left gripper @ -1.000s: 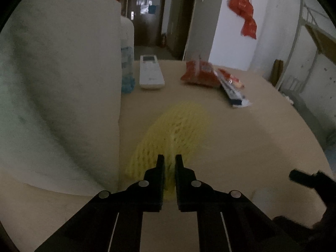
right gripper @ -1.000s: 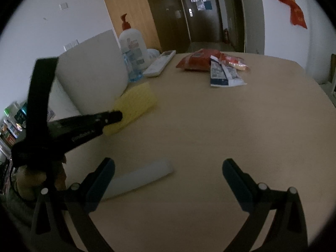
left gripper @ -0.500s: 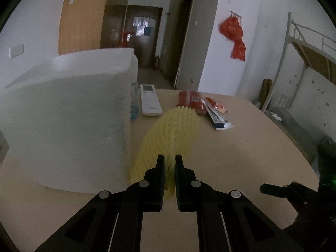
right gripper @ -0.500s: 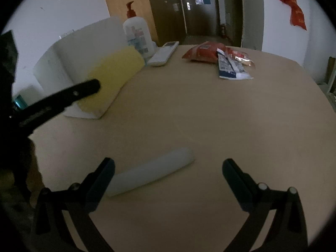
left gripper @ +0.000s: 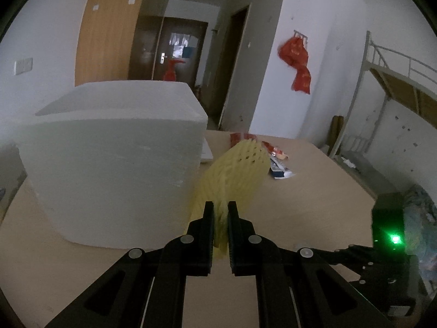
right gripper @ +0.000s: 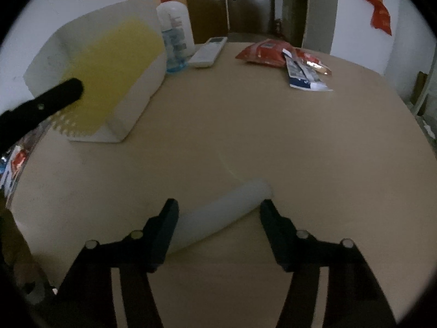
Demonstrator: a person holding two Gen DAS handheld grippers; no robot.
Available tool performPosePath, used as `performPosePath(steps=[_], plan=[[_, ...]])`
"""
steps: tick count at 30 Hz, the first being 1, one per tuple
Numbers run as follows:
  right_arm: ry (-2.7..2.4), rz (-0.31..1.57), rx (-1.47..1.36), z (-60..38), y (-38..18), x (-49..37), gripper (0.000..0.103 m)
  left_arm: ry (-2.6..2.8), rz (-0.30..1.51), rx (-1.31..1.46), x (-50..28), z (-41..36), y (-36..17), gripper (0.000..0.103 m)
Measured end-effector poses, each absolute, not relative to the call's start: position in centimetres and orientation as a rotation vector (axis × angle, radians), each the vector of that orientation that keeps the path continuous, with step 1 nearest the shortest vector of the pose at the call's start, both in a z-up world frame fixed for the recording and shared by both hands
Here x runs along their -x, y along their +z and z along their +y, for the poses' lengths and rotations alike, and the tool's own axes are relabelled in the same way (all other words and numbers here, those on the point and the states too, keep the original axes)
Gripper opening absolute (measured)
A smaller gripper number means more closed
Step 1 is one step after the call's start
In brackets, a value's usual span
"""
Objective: Organize soft objects
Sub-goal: 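Lift the yellow foam net with the left tool while the right tool reaches the white foam strip, then reposition the right tool over the white foam strip, aligning fingers along it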
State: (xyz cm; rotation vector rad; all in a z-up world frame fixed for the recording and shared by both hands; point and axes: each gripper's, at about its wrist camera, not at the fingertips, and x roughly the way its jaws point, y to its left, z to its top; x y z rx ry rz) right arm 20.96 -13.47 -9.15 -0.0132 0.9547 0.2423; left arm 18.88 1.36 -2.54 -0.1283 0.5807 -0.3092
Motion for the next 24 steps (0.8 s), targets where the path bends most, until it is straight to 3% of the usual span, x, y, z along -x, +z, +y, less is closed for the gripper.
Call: performPosePath(steps=[5, 7, 13, 19, 20, 24], plan=[[0.195, 0.953, 0.059, -12.5, -9.2, -21.3, 0.053, -0.326, 0.576, 0.134, -18.8, 1.7, -2.7, 0.009], [0.175, 0.947, 0.081, -12.2, -9.2, -21.4, 0.045, -0.33, 0.574, 0.133, -18.6, 1.8, -2.7, 0.01], [0.131, 0.943, 0.142, -11.3, -9.1, -21.5, 0.045, -0.343, 0.562, 0.129, -18.2, 2.1, -2.4, 0.009], [0.152, 0.978, 0.029, -13.2, -9.1, -21.4, 0.044, -0.359, 0.545, 0.117, -17.6, 2.0, -2.0, 0.01], [0.158, 0.972, 0.012, -13.0, -9.0, -21.5, 0.041, -0.358, 0.545, 0.114, -17.5, 2.0, -2.0, 0.01], [0.164, 0.935, 0.007, -12.9, -8.9, -21.6, 0.012, -0.345, 0.548, 0.12, -17.6, 2.2, -2.0, 0.009]])
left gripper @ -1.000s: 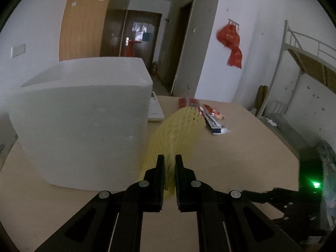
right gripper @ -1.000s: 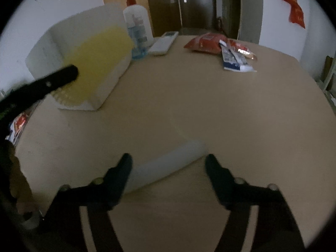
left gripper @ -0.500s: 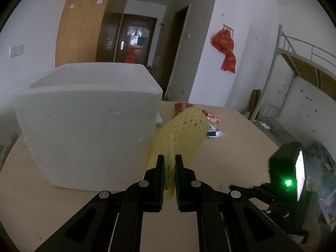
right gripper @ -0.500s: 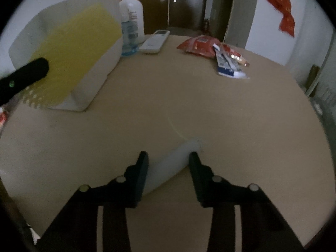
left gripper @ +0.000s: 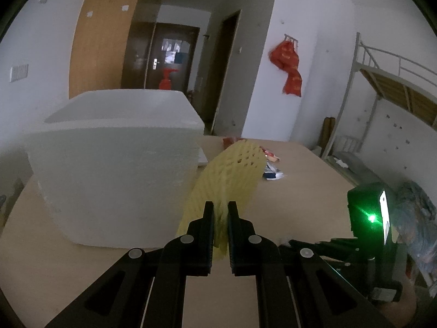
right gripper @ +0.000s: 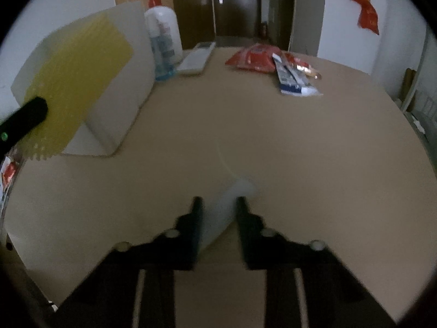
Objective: Organize soft objects
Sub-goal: 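Reposition the right tool over the white foam strip, aligning fingers along it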
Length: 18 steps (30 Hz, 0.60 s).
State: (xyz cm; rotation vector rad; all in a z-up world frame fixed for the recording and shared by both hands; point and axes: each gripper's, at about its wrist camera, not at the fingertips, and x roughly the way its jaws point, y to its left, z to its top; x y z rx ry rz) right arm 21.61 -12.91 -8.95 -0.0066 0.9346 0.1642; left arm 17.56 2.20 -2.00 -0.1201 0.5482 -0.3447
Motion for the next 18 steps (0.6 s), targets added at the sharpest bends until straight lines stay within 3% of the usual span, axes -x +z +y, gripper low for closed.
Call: performPosePath(steps=[18], plan=[[0.244, 0.748, -0.059, -14.7, -3.6, -19.3, 0.009, -0.306, 0.49, 0.103, -15.8, 1.0, -0.7, 0.01]])
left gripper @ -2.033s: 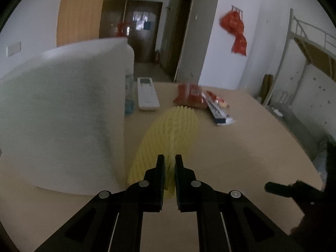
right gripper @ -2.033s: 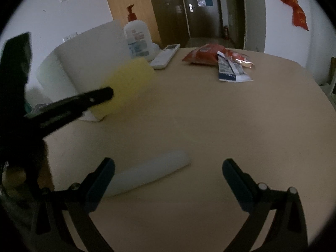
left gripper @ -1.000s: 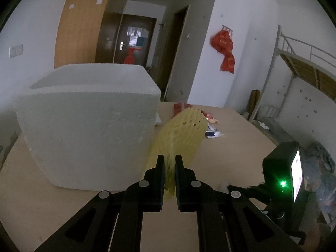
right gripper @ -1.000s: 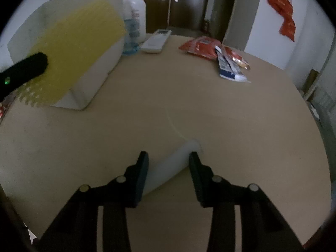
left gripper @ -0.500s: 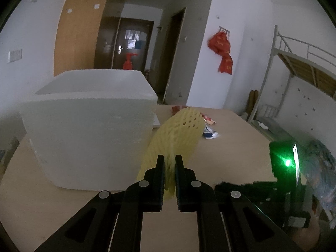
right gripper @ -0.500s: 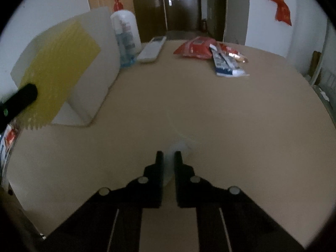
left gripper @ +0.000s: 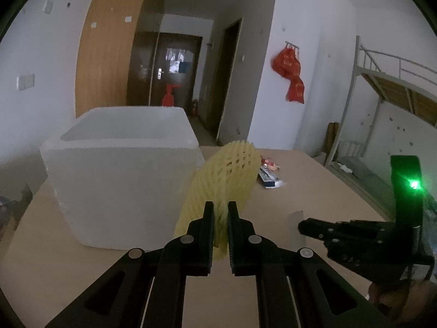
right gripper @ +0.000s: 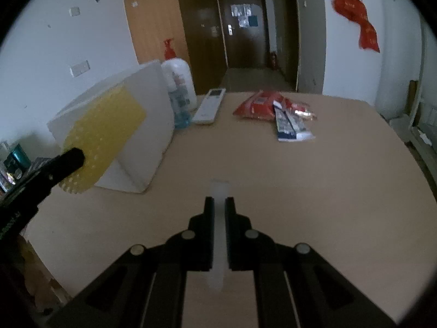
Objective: Organize soft objects
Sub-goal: 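Reposition the right tool over the white foam strip, aligning fingers along it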
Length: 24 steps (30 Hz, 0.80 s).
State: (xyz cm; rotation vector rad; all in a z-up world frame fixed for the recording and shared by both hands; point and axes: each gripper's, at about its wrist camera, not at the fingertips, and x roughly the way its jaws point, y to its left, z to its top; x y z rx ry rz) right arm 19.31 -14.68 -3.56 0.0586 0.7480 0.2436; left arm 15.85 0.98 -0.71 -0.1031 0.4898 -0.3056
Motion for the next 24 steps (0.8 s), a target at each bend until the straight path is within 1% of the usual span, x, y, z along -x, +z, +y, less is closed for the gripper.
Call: performPosePath(steps=[10, 13, 16, 17, 18, 19, 20, 21, 24], plan=[[0.288, 0.58, -0.041, -15.1, 1.0, -15.6, 0.009, -0.241, 0.414, 0.101, -12.6, 1.3, 1.2, 0.009], [0.302, 0.571, -0.04, -15.4, 1.4, -15.0, 0.01, -0.23, 0.402, 0.092, -11.9, 1.4, 1.4, 0.01], [0.307, 0.606, -0.046, -15.8, 0.4, -15.4, 0.011, -0.221, 0.399, 0.092, -11.6, 1.5, 1.3, 0.01], [0.324, 0.626, -0.045, -15.6, -0.2, -15.7, 0.014, -0.216, 0.4, 0.091, -11.6, 1.6, 1.3, 0.01], [0.337, 0.641, -0.042, -15.4, -0.6, -16.0, 0.028, -0.215, 0.399, 0.09, -11.5, 1.6, 1.4, 0.01], [0.342, 0.657, -0.032, -15.1, -1.1, -16.4, 0.051, -0.211, 0.397, 0.088, -11.6, 1.5, 1.6, 0.01], [0.342, 0.671, -0.008, -14.6, -1.5, -16.7, 0.062, -0.204, 0.394, 0.086, -11.6, 1.5, 1.7, 0.01], [0.345, 0.674, 0.01, -14.2, -1.9, -16.8, 0.069, -0.2, 0.394, 0.087, -11.6, 1.5, 1.8, 0.01], [0.372, 0.687, 0.033, -13.3, -2.9, -17.4, 0.069, -0.193, 0.4, 0.1, -11.7, 2.0, 1.6, 0.01]])
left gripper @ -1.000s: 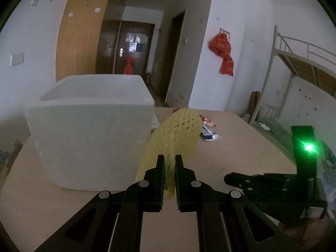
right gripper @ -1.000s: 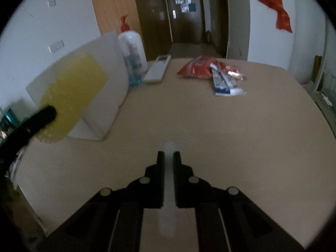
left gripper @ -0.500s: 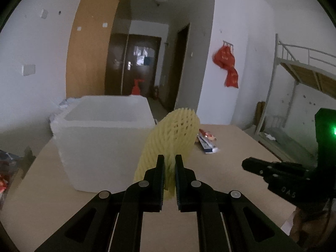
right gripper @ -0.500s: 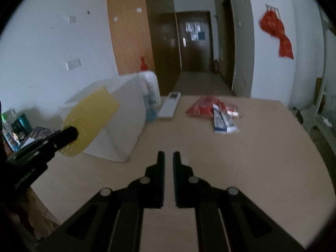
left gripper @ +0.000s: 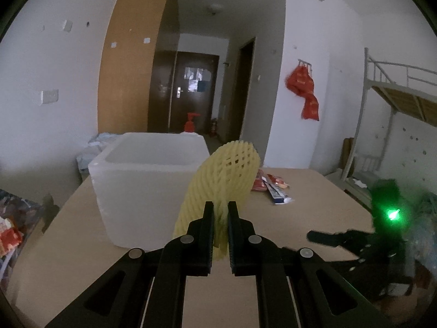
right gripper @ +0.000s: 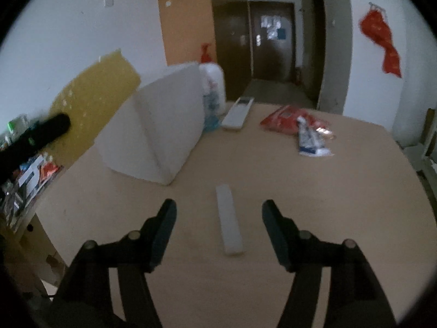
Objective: Organize soft objects
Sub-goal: 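Reposition the right tool over the white foam strip, aligning fingers along it, then close the right tool on the white foam strip and lift it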
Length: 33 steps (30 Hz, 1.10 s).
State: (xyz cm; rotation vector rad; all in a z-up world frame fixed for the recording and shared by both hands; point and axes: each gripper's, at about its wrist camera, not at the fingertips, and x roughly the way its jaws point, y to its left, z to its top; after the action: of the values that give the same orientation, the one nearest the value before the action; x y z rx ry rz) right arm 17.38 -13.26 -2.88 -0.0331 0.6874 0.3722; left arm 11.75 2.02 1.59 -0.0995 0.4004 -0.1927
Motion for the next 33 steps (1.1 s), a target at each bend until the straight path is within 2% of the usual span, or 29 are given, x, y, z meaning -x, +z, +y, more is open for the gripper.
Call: performPosePath(steps=[9, 19, 20, 27, 33], plan=[[0.385, 0.798, 0.05, -12.0, -6.5, -20.1, 0.069, -0.177, 0.412, 0.107, -11.8, 2.5, 1.4, 0.01], [0.368, 0.848, 0.062, -12.1, -7.6, -21.7, 0.069, -0.178, 0.423, 0.111, -11.9, 2.6, 1.1, 0.009], [0.361, 0.847, 0.067, -12.1, -7.6, -21.8, 0.068, -0.179, 0.425, 0.11, -11.9, 2.6, 1.1, 0.009], [0.353, 0.889, 0.068, -12.5, -8.4, -22.6, 0.04, -0.183, 0.434, 0.11, -11.9, 2.7, 1.0, 0.01], [0.358, 0.904, 0.111, -11.8, -8.9, -22.5, 0.04, -0.18, 0.43, 0.107, -11.9, 2.7, 1.2, 0.01]])
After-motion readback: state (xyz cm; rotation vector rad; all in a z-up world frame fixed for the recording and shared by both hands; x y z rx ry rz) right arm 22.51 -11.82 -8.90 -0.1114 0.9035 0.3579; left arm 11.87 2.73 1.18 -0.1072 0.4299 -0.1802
